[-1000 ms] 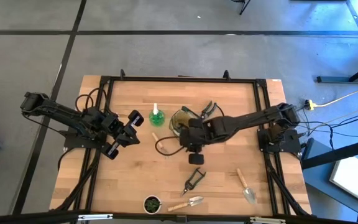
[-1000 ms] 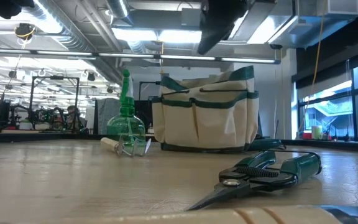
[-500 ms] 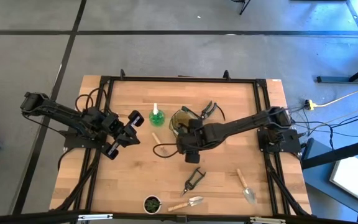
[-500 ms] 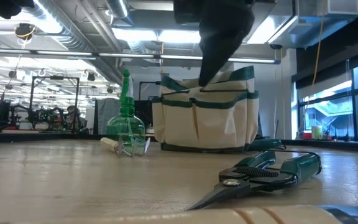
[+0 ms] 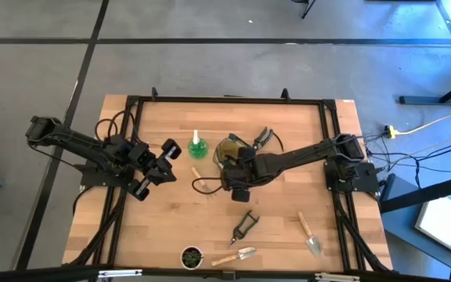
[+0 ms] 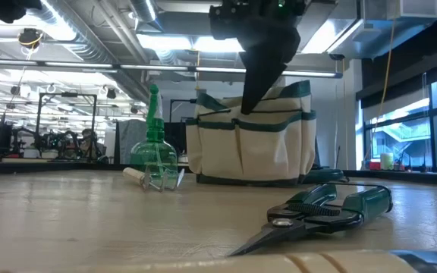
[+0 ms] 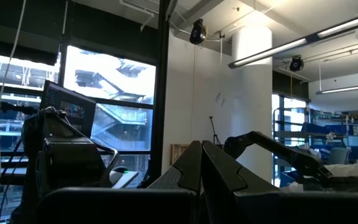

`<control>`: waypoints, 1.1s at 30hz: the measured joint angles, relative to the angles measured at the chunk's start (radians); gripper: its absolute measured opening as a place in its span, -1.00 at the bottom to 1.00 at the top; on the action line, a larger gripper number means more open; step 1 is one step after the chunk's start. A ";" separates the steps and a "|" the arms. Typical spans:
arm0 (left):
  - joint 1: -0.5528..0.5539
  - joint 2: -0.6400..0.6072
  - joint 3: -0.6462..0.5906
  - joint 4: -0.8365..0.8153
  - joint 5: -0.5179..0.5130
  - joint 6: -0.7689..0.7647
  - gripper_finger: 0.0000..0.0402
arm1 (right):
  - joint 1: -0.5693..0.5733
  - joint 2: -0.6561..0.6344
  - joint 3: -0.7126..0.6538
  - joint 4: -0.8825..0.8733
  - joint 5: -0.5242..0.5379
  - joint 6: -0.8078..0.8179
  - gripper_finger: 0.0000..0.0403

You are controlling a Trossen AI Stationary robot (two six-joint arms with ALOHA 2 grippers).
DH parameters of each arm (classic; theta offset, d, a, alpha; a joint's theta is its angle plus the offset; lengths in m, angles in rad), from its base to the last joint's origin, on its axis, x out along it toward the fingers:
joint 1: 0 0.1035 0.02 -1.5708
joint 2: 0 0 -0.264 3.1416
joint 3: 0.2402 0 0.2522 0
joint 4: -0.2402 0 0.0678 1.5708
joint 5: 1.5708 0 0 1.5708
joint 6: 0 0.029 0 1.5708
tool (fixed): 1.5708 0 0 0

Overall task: Pick & Place Garden tools in Gardening bag
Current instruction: Adjust the green gardening bag

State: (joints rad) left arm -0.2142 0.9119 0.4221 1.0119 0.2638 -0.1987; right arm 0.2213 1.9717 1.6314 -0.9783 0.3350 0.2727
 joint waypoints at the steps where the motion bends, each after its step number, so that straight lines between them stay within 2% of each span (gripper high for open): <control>1: 0.000 0.000 0.000 0.000 0.000 0.000 -0.97 | -0.002 0.000 0.000 0.000 -0.011 0.000 -0.22; 19: 0.000 0.000 0.000 0.000 0.000 0.002 -0.97 | -0.004 0.000 0.000 0.004 -0.055 0.008 -0.87; 33: 0.000 0.000 0.000 0.000 0.000 0.002 -0.97 | 0.043 0.000 0.000 0.008 -0.020 0.008 -0.91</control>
State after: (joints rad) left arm -0.2142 0.9119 0.4221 1.0119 0.2638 -0.1967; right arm 0.2645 1.9717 1.6314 -0.9700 0.3150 0.2806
